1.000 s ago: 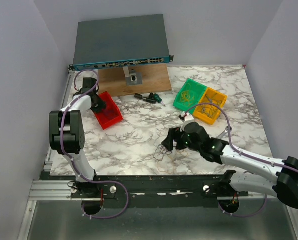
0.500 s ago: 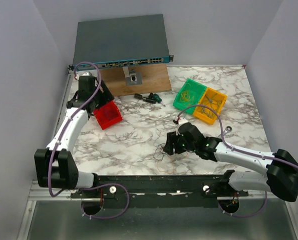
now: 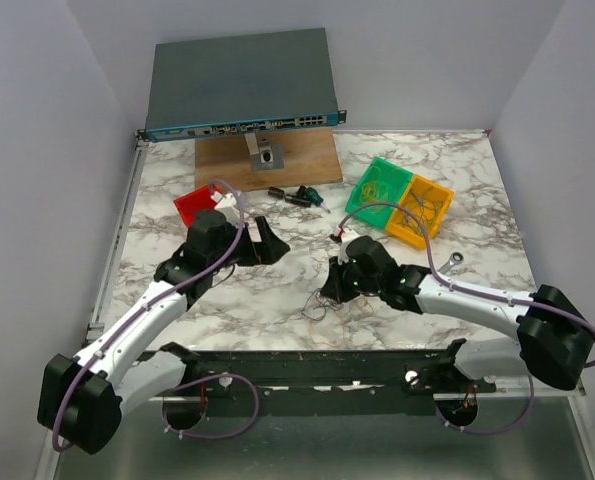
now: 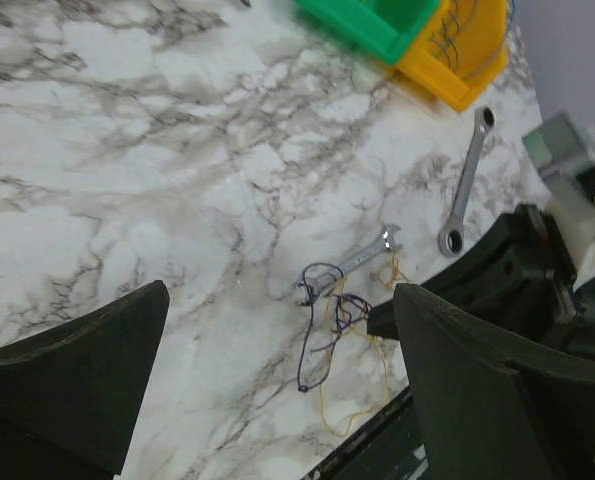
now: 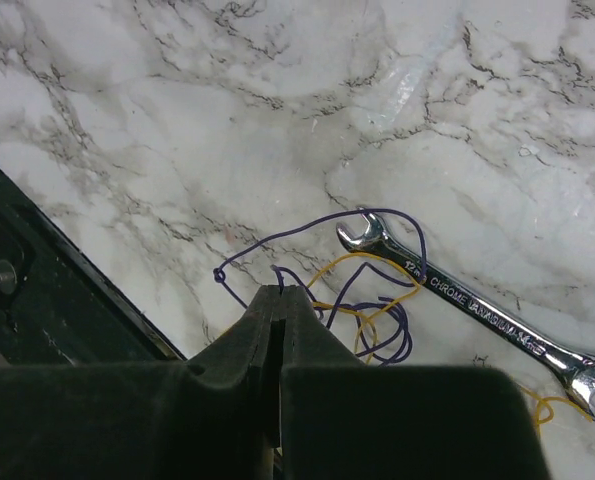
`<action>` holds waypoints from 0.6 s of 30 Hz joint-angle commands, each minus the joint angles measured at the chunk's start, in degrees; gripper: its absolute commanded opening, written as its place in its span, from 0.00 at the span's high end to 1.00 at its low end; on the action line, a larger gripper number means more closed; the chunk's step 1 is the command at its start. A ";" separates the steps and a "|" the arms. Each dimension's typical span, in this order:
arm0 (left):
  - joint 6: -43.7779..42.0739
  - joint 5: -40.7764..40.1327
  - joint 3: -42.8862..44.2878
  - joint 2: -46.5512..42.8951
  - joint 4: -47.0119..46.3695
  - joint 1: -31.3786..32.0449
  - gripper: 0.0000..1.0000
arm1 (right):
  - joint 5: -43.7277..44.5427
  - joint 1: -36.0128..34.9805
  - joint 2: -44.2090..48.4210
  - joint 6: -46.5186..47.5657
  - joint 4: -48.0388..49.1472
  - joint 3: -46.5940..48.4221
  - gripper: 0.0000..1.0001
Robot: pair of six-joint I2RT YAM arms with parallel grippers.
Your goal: Untangle the cables
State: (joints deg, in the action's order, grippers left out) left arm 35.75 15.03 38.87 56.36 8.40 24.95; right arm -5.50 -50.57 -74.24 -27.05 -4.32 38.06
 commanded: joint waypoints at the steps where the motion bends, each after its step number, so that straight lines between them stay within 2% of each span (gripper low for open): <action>1: -2.51 7.49 -4.34 1.59 -7.30 4.67 0.02 | 1.80 -0.13 0.83 0.95 0.45 2.37 0.99; 6: -1.64 11.51 -8.76 7.43 -14.41 7.76 0.06 | 9.38 -0.13 2.63 0.11 1.12 4.11 0.99; 11: -0.94 13.81 -9.34 14.87 -19.73 9.10 0.12 | 10.58 -0.08 1.75 -0.62 2.66 5.24 0.99; 18: -2.43 13.17 -3.00 25.04 -17.23 9.59 0.15 | 10.81 -0.07 1.83 -1.36 3.14 5.11 0.99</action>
State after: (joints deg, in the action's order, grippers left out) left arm 34.87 26.79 31.46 77.73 -7.62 34.24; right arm 3.03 -50.57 -72.62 -27.59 -2.44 42.06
